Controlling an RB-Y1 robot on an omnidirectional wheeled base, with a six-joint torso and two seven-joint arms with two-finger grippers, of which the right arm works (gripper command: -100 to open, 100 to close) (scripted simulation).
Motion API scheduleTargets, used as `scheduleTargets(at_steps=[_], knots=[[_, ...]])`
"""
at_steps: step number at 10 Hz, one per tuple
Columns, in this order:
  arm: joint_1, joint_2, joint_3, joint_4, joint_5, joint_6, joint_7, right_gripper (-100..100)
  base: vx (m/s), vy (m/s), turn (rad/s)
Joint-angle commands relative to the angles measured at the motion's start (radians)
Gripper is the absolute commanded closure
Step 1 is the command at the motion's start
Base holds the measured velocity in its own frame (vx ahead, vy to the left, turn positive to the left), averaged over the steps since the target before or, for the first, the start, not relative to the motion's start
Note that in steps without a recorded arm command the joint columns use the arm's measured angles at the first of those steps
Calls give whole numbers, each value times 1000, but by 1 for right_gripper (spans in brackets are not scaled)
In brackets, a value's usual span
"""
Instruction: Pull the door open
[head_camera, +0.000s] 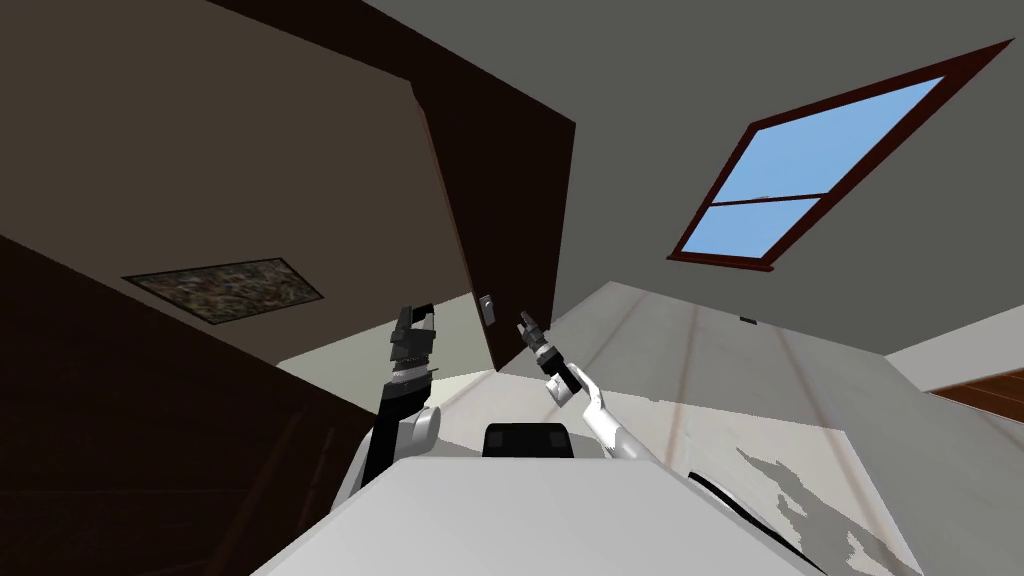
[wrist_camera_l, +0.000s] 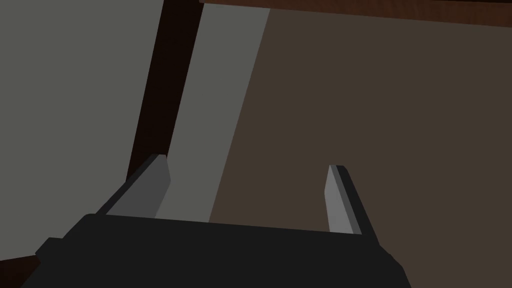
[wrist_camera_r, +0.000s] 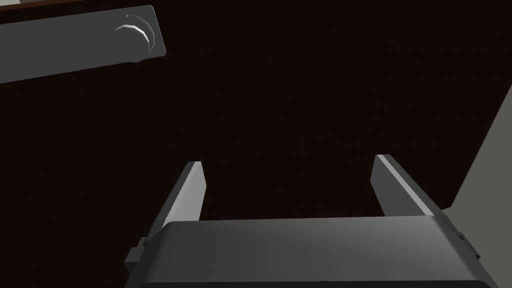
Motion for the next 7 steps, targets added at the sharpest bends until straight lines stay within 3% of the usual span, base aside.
scheduleTargets(at_steps=[1, 7], knots=[[-24, -6, 18, 36, -4, 2, -13, -100, 95, 83, -55], [-106, -23, 81, 153, -17, 8, -53, -100, 65, 85, -61]])
